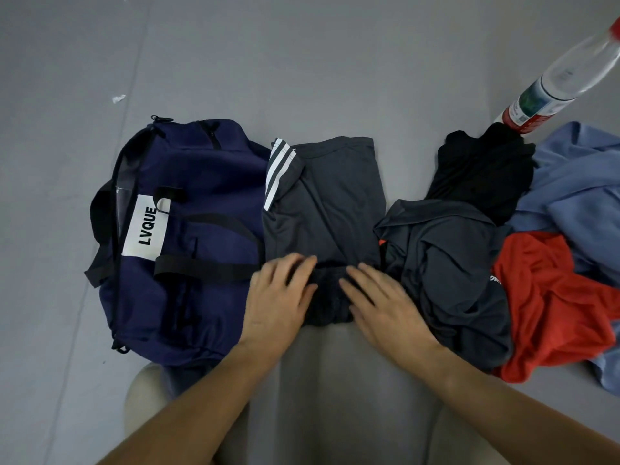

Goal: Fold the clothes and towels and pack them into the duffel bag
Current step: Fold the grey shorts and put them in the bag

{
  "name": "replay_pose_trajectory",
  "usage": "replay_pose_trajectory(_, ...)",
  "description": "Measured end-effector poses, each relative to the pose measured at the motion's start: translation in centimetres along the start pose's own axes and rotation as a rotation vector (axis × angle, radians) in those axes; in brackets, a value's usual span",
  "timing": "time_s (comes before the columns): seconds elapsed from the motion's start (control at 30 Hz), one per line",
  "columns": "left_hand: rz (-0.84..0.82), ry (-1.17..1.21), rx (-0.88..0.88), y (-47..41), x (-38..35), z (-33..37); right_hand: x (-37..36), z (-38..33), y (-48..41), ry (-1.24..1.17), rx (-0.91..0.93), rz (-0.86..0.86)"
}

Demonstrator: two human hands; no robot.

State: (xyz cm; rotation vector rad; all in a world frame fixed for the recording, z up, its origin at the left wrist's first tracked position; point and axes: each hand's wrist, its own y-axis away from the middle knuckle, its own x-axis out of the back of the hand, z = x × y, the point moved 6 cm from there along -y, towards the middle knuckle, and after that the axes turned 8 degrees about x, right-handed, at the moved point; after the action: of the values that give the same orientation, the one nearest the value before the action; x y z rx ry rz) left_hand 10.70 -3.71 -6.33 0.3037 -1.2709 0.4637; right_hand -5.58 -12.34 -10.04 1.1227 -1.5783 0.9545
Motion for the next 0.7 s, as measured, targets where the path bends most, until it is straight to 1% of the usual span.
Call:
replay_pose_trajectory(0.03,0.022,0.005,-0.136,0.9,0.1,1.2,-0.9,-0.3,0.7,0.005,0.037,-0.055)
replay_pose_trajectory(0.07,-0.016,0.019,-0.251,1.8,-0.3,2.0,-1.9,-0.2,1.3,0.014,0.051,-0.136)
replay_pose_trajectory(0.1,-0.101,0.02,-0.318,2.8,-1.1,2.2,-2.7,-0.1,1.7,0.027,0.058,-0.212)
replay_pose_trajectory(0.13,-0.211,-0.005,-0.33,3.4,-2.2,1.7,-3.3,0.2,1.9,0.035,0.056,-0.263)
replay_pose_trajectory(0.17,-0.315,-0.041,-0.306,3.7,-3.4,0.5,-3.6,0.4,1.8,0.033,0.047,-0.286)
replay_pose_trajectory(0.2,-0.397,-0.075,-0.267,3.7,-4.2,-0.7,-3.6,0.7,1.6,0.023,0.032,-0.287)
replay_pose_trajectory(0.23,-0.443,-0.102,-0.238,3.6,-4.8,-1.9,-3.4,0.9,1.4,0.011,0.018,-0.273)
replay_pose_trajectory(0.33,-0.459,-0.137,-0.242,2.8,-5.4,-3.1,-3.0,1.6,0.7,-0.005,0.02,-0.22)
replay_pose_trajectory(0.43,-0.405,-0.079,-0.219,2.0,-5.1,-2.8,-2.5,2.5,0.0,-0.062,-0.003,-0.23)
replay_pose_trajectory(0.53,-0.378,-0.047,-0.198,1.4,-4.7,-2.6,-1.2,2.8,-1.0,-0.111,-0.045,-0.183)
replay_pose_trajectory(0.6,-0.363,-0.018,-0.197,1.3,-4.2,-2.3,-0.8,2.8,-1.0,-0.201,-0.068,-0.159)
replay_pose_trajectory(0.7,-0.373,0.108,-0.157,1.3,-2.8,-1.9,0.1,3.1,-0.9,-0.36,-0.121,-0.15)
